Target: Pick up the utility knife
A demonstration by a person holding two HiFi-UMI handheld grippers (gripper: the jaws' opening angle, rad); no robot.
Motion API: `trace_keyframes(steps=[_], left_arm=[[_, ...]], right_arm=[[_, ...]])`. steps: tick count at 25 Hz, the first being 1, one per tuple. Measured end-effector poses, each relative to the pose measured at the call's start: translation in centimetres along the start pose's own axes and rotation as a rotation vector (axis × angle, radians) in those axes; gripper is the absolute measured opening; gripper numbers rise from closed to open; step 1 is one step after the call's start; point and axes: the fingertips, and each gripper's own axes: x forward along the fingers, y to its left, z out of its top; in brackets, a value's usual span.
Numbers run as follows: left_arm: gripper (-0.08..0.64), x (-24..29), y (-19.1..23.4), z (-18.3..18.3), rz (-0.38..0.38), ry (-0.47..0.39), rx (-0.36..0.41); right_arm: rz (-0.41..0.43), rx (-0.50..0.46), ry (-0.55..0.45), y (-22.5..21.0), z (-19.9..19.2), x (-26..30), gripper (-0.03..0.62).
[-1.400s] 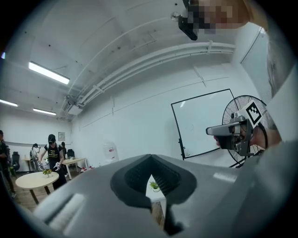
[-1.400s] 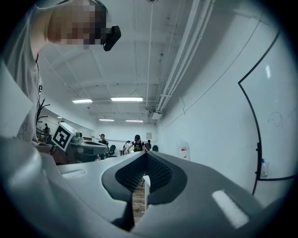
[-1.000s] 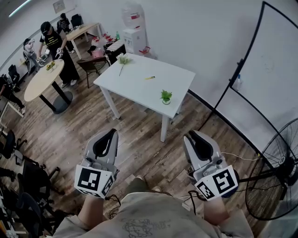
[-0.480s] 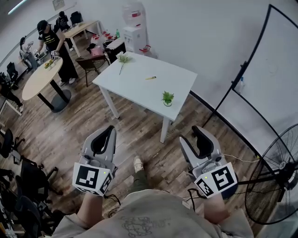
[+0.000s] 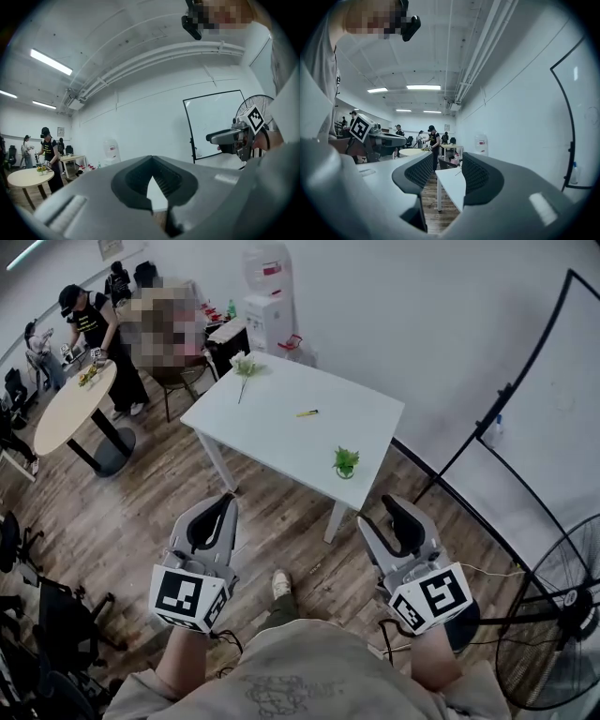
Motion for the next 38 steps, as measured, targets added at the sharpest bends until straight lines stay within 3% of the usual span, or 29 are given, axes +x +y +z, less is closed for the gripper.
trace_keyframes(steps=[14, 18, 24, 38], left_arm=[[0.0, 12.9, 12.8, -4.7, -0.108, 0.085, -0.023], [0.0, 15.7, 15.5, -6.4, -0.126, 0.111, -0.038], [0.0, 18.8, 17.7, -9.3, -0.145, 0.164, -0.061], [0.0, 28.1, 20.6, -15.4, -0.162, 0.275, -0.08]], right_arm=[[-0.015, -0.009, 0.241, -4.0, -5.3, 17.9, 0.224], [0.003, 0.027, 0.296, -4.6, -7.1, 22.3, 0.225], [0.008, 0.037, 0.39, -6.7, -10.9, 26.6, 0.227], [0.043, -0.083, 0.635, -16.1, -20.2, 35.9, 0.235]])
